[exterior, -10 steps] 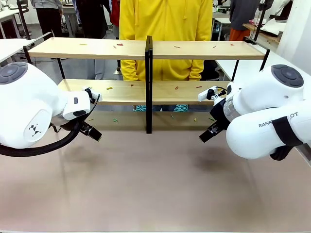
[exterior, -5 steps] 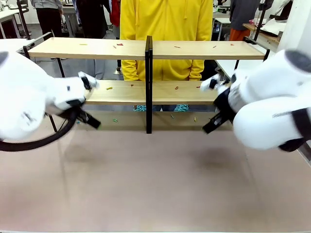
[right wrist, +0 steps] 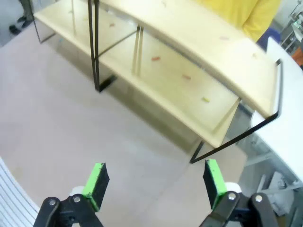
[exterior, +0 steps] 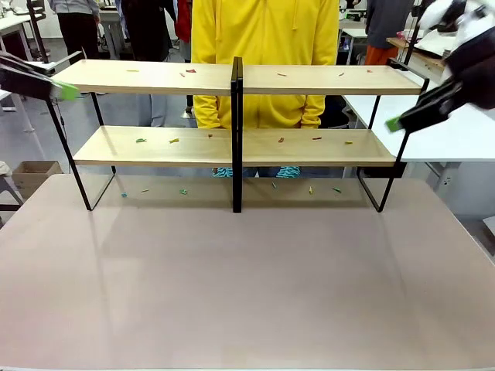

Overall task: Clean the shelves.
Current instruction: Pick up the Duster when the human hands it over.

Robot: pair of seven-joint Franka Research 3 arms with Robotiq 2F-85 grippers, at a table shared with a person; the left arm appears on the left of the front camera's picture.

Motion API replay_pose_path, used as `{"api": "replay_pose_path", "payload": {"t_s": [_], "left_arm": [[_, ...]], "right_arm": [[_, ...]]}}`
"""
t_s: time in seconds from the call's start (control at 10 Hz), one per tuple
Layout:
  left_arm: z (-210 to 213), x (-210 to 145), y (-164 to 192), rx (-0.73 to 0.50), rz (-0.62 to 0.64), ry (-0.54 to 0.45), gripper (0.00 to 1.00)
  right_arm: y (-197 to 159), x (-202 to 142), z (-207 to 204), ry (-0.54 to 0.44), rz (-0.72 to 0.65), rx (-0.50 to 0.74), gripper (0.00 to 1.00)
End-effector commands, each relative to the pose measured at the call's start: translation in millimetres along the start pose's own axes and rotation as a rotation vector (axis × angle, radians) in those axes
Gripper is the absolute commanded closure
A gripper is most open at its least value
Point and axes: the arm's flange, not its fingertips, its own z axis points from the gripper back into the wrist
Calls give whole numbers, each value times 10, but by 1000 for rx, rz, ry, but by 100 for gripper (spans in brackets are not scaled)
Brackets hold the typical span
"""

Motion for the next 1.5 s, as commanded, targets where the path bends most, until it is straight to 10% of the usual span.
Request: {"api": "replay_pose_path", "payload": {"t_s": [0.0,1.4], "left_arm": [[256,-1135,-767,25,-17,10,0],[45,-90,-1135,241,371,53,0]], "right_arm": [[181,-207,-12,-55,-5,-58,0],[145,90,-58,-103,-26,-48,0]]}}
